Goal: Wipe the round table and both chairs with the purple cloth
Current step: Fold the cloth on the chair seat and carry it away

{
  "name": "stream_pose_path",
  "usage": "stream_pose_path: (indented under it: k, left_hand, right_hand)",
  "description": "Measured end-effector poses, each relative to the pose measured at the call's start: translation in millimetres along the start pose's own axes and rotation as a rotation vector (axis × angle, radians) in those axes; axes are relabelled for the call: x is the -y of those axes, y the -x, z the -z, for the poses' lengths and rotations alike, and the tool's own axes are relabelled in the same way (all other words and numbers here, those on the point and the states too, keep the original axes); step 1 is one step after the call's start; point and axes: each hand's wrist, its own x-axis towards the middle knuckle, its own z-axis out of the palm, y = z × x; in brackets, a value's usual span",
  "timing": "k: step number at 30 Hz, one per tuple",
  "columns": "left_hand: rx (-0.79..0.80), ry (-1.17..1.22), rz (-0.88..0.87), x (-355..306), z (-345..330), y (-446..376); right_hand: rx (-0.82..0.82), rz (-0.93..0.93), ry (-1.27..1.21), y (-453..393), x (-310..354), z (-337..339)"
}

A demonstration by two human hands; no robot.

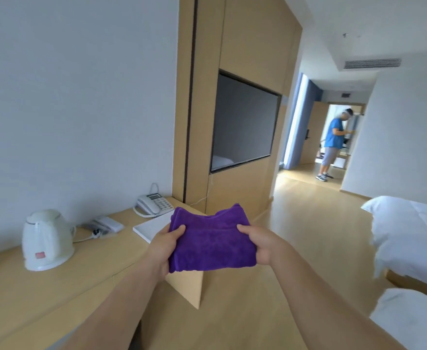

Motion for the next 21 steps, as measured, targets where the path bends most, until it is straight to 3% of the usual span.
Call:
stream_pose_path:
  k: [11, 16, 21]
  left_hand:
    - [-0.410, 0.066, -0.138, 0.4, -6.7, -149.8]
    - [-0.586, 0.065, -0.130, 7.5, 18.2, -209.9]
    - [-0.642, 0.057, -0.108, 34.1, 51.1, -298.2]
  right_hand:
    - [0.331, -0.019, 0.178, -234.7, 68.3, -27.2]
    - [0.457, -0.069, 0.243, -325.3, 63.2, -67.4]
    - [0.488, -0.151, 0.317, -424.8, 48.5, -89.7]
